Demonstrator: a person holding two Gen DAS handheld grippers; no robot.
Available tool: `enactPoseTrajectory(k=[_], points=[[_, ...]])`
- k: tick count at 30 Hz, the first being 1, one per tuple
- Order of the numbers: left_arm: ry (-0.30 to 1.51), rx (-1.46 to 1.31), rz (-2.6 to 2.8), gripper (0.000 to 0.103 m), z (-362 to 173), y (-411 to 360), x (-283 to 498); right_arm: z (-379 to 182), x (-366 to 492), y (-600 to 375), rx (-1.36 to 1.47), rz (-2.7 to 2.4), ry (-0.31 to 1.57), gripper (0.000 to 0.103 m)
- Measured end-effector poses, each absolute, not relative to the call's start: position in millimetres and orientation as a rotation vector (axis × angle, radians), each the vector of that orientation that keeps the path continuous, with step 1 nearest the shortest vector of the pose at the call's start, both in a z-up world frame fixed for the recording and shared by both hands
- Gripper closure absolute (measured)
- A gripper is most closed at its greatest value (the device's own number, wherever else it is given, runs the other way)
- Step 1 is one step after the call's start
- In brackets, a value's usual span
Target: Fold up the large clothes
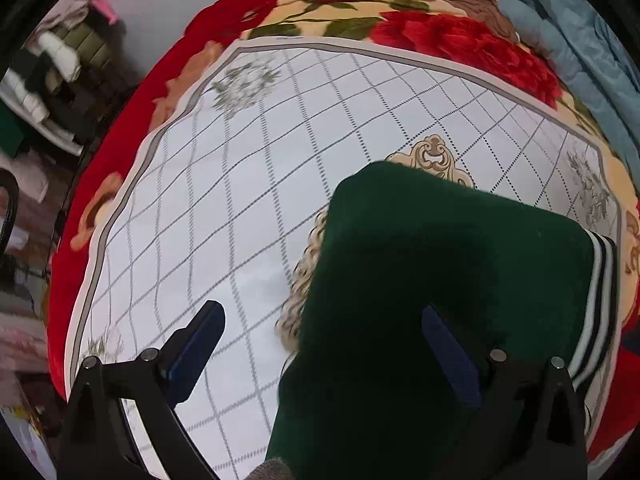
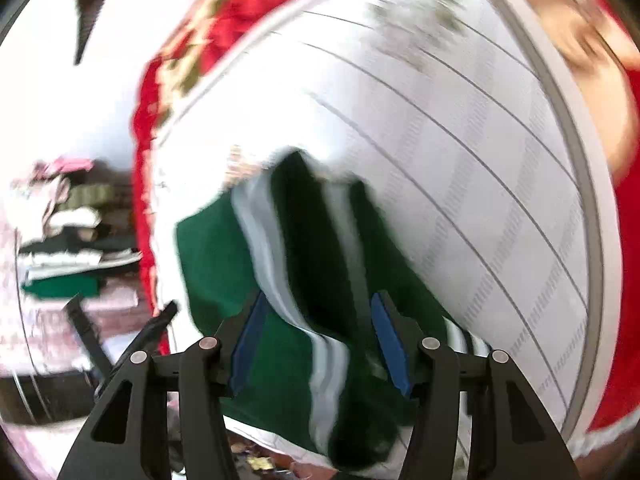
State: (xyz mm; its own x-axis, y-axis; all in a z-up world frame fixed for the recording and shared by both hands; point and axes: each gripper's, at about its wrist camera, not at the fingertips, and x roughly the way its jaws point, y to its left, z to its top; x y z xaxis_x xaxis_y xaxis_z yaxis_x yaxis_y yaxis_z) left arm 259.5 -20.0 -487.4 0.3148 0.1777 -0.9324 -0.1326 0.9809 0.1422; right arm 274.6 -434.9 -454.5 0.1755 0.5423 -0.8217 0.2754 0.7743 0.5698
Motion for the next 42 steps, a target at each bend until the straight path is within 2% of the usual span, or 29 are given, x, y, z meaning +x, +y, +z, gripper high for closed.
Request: enactPoseTrajectory(k=[5,6,7,9,10,12,14,17,22,26,28,29,30,31,33,35,37,38,39,40,41,42], points=[[1.267,0.131,0.207,0.002,-513.9,-28.6,284.9,-445.9,302.6,-386.6,0.551,0.282,1.466,0.046],[1.277,0.132,0.206,0.001,-518.3,-28.8,287.5,-451.1,306.4,-373.9,0.506,0.278,1.490,0.050],[1.288,0.127,0.199,0.000,-522.8,-27.8,289.4,-467.0,309.1,-366.1,0.432,0.230,1.535,0.054],[1.310,0.107,0.177,0.000,-530.0,-26.8,291.7,-510.1,297.4,-364.0,0.349,0.127,1.610,0.086],[1.320,0.092,0.169,0.000,-533.0,-25.6,292.3,-519.5,301.8,-360.6,0.354,0.093,1.623,0.092],[1.328,0.078,0.175,0.000,-532.1,-24.4,293.2,-534.1,300.1,-376.5,0.453,0.081,1.633,0.092],[1.332,0.061,0.183,0.000,-524.6,-22.1,292.5,-524.9,306.3,-385.8,0.474,0.104,1.656,0.092],[1.294,0.025,0.192,0.000,-500.9,-15.9,280.6,-487.9,294.7,-409.0,0.521,0.147,1.609,0.083],[1.288,-0.023,0.217,0.000,-478.1,-2.5,248.2,-427.4,249.5,-436.2,0.597,0.175,1.523,0.082],[1.336,-0.028,0.243,0.000,-485.7,5.3,226.6,-440.9,215.3,-410.0,0.650,0.284,1.615,0.082],[1.369,-0.008,0.258,0.000,-496.8,7.3,220.5,-468.6,201.4,-392.3,0.618,0.285,1.690,0.082],[1.386,0.005,0.263,0.000,-504.0,8.9,218.1,-488.5,195.5,-387.1,0.564,0.255,1.741,0.087],[1.405,0.028,0.272,0.000,-513.3,10.4,216.3,-512.8,185.5,-385.5,0.465,0.196,1.791,0.103],[1.432,0.046,0.276,0.000,-525.0,11.8,215.2,-528.5,182.5,-384.8,0.430,0.164,1.811,0.103],[1.441,0.026,0.269,0.000,-531.4,16.6,213.8,-552.2,173.8,-400.9,0.558,0.123,1.825,0.103],[1.439,0.009,0.260,0.000,-527.3,21.6,215.6,-544.8,178.2,-401.9,0.568,0.139,1.841,0.103],[1.416,-0.026,0.239,0.000,-518.3,26.4,217.2,-518.5,183.6,-404.8,0.548,0.179,1.806,0.095],[1.399,-0.046,0.223,0.000,-511.9,28.9,217.7,-508.0,183.9,-409.3,0.553,0.189,1.779,0.082],[1.383,-0.064,0.204,0.000,-507.0,30.6,218.6,-493.2,185.8,-416.1,0.571,0.210,1.726,0.054],[1.369,-0.082,0.186,0.000,-503.0,32.1,219.9,-482.0,187.3,-424.0,0.588,0.223,1.670,0.035],[1.357,-0.106,0.157,0.001,-501.1,33.3,221.8,-470.9,189.3,-433.7,0.595,0.220,1.605,0.006],[1.353,-0.123,0.131,0.001,-502.0,32.5,223.8,-463.8,191.4,-443.0,0.587,0.202,1.543,0.002]])
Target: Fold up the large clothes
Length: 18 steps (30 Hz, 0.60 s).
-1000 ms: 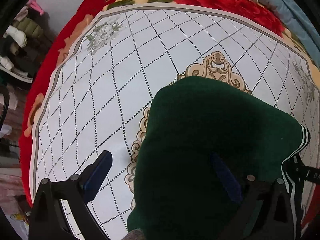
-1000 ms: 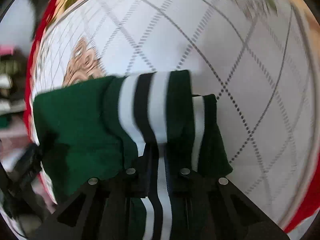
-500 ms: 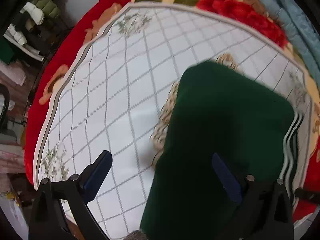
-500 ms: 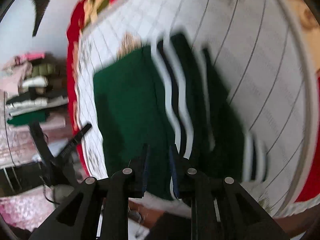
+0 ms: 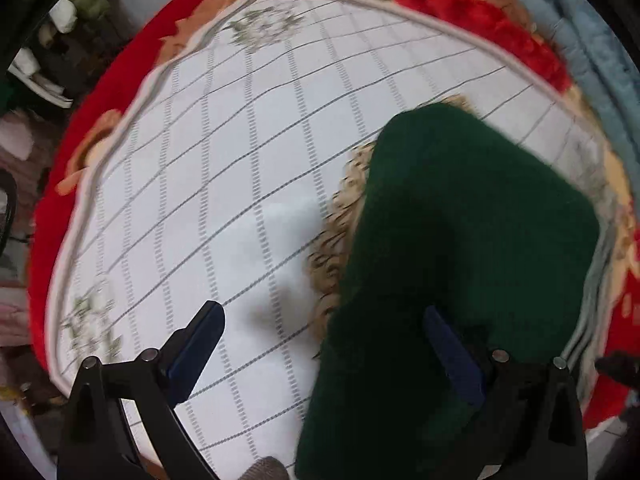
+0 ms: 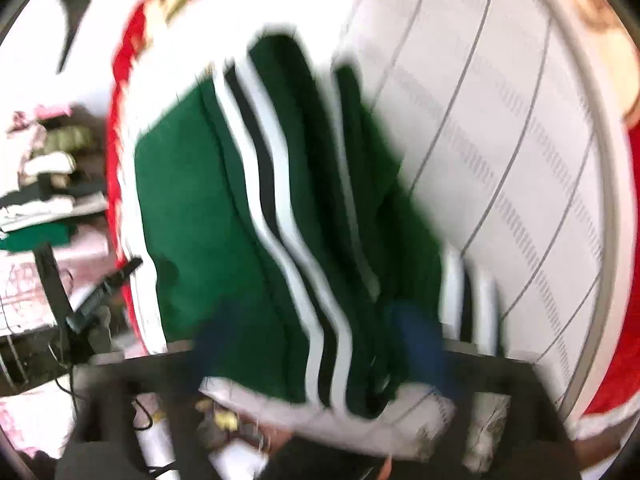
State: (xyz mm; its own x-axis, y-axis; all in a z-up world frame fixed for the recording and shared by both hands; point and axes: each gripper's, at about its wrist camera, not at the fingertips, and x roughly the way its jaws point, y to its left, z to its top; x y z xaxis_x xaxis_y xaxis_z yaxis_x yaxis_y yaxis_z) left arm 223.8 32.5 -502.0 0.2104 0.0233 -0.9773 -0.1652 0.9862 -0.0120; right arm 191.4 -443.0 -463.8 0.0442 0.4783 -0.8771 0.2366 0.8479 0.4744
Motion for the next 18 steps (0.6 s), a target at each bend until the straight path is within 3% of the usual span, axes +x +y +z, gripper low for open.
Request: enactPoseTrajectory(k=[4,10,15,16,17,18], points=[[1.361,-0.212,-0.012,0.001,-515.0,29.4,236.7,-479.7,203.2,-470.8,0.586,0.240,1.471,0.002],[1.407,-0.279,-0.215,0.001,-550.4,16.1,261.6,-561.9,227.7,-453.6,0.743,0.489,1.580,0.000],[1.370,-0.297,-0.293,0.002,-564.0,10.1,272.6,-564.6,245.8,-432.7,0.703,0.589,1.573,0.001],[1.349,-0.292,-0.297,0.003,-561.3,9.6,270.2,-564.5,248.2,-429.2,0.726,0.591,1.574,0.006],[1.325,-0.279,-0.292,0.004,-557.4,9.5,268.2,-560.4,248.9,-427.5,0.748,0.615,1.574,0.025],[1.308,-0.270,-0.293,0.004,-553.8,10.3,267.3,-553.7,249.8,-426.0,0.806,0.651,1.574,0.028]])
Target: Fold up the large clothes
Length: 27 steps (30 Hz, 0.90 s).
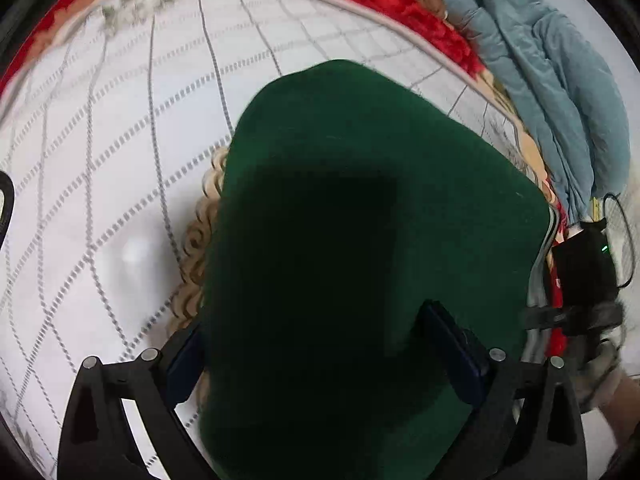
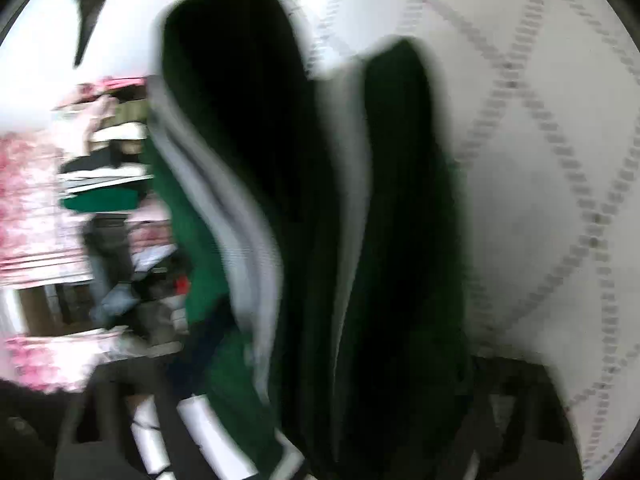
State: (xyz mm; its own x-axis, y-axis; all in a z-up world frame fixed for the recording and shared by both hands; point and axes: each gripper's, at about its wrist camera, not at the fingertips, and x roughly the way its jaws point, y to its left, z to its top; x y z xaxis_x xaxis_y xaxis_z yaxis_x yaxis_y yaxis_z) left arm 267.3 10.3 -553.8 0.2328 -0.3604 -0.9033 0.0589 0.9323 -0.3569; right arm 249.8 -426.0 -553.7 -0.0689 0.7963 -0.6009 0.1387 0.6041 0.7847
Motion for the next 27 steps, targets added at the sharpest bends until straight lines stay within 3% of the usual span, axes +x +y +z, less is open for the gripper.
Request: enactPoseTrajectory(k=[2,4,6,8,12,14,20,27], points=[[1.307,-0.280,-0.293,0.004,-554.0,18.9,270.7,-537.1,245.5,-428.5,0.904,0.739,1.523,0.033],[1.326,-0.312,-0.308,0.004,-559.4,27.2,273.8,-537.5,244.2,-427.0,0.904,0.729,1.535,0.032],[1.334,-0.296,-0.323,0.004,-563.2,25.9,276.6,-555.0,241.7,-428.4,0.846,0.596,1.595,0.015],[1.332,-0.261,-0.337,0.005,-561.3,15.0,278.1,-564.9,237.4,-429.4,0.872,0.563,1.608,0.014],[1.281,-0.205,-0.342,0.005,-544.9,0.4,277.7,-554.0,238.9,-415.6,0.927,0.575,1.592,0.039],[1.266,-0.212,-0.349,0.006,-536.2,1.4,281.4,-549.0,240.9,-407.7,0.955,0.589,1.575,0.045],[1.215,-0.188,-0.362,0.008,-501.5,-4.9,309.0,-516.1,260.2,-395.7,1.006,0.631,1.529,0.049],[1.125,-0.218,-0.366,0.009,-468.1,-11.8,394.1,-469.8,348.5,-389.2,0.959,0.664,1.458,0.049]])
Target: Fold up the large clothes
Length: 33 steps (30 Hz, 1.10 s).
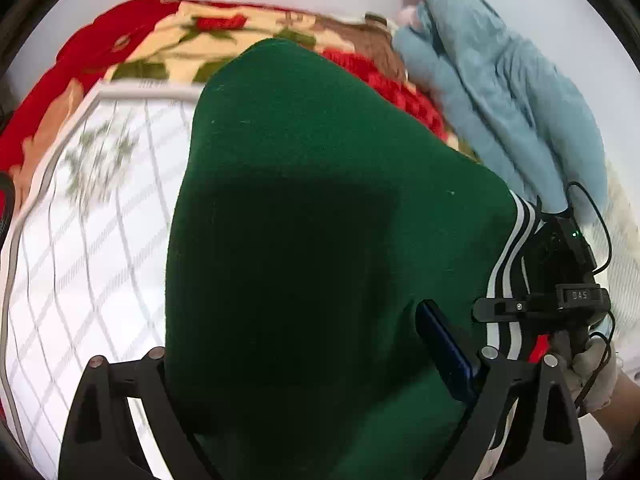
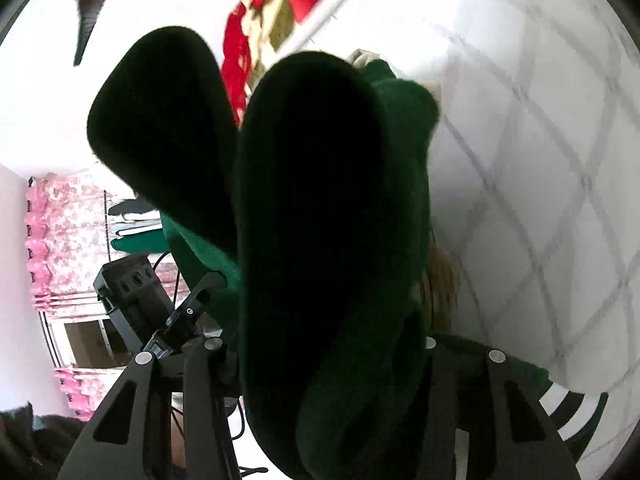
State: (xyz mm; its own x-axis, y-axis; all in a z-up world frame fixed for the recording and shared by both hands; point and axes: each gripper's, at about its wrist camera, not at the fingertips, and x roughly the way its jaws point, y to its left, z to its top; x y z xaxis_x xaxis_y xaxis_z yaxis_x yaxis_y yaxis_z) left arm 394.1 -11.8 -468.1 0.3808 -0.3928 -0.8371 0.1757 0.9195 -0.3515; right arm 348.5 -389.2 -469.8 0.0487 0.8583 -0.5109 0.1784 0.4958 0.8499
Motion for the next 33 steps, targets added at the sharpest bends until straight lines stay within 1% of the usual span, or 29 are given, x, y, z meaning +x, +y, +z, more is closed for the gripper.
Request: enactPoseTrajectory(k=[4,8,13,17,19,22,23,26,28,29,30,31,33], points=[[1.082,-0.235,-0.359,0.009,-458.2,-14.4,456.4,-454.0,421.8,-382.6,0.918,0.686,1.439,0.049],[1.067,-0.251,-0.346,0.009,-459.5,-6.1,526.9,-449.6,515.6,-381.9,0.872,0.699,1.440,0.049],[1.110,-0.263,-0.318,0.009,-489.9,-3.7,617.0,-477.8,627.2,-367.0,0.819,0.678,1.479,0.050],[1.211,-0.223,-0.281,0.009,-535.8,-9.4,670.6,-512.8,689.0,-363.6,0.758,0.582,1.524,0.048],[1.258,-0.175,-0.269,0.009,-556.1,-11.3,680.6,-525.6,701.7,-368.0,0.715,0.517,1.558,0.042],[1.266,-0.153,-0.269,0.007,-560.1,-10.8,675.6,-522.8,703.9,-369.4,0.620,0.452,1.560,0.022],[1.266,-0.150,-0.258,0.007,-556.9,-10.1,671.9,-514.1,699.5,-366.7,0.534,0.410,1.545,0.013],[1.236,-0.148,-0.191,0.007,-540.4,-5.0,656.5,-484.6,690.2,-368.4,0.358,0.297,1.490,0.008],[1.189,-0.121,-0.130,0.008,-523.9,-2.8,642.7,-462.1,674.9,-354.4,0.201,0.210,1.431,0.008],[1.172,-0.105,-0.095,0.006,-514.5,-2.5,631.6,-448.5,664.5,-356.3,0.112,0.162,1.389,0.008],[1.158,-0.085,-0.061,0.004,-504.5,-3.8,618.7,-441.5,655.6,-364.6,0.069,0.145,1.353,0.006],[1.147,-0.065,-0.038,0.004,-496.6,-3.5,611.1,-431.0,639.5,-362.5,0.022,0.124,1.313,0.001],[1.106,-0.004,0.029,0.004,-474.8,-7.0,589.2,-415.1,615.4,-353.0,-0.050,0.075,1.269,0.000]])
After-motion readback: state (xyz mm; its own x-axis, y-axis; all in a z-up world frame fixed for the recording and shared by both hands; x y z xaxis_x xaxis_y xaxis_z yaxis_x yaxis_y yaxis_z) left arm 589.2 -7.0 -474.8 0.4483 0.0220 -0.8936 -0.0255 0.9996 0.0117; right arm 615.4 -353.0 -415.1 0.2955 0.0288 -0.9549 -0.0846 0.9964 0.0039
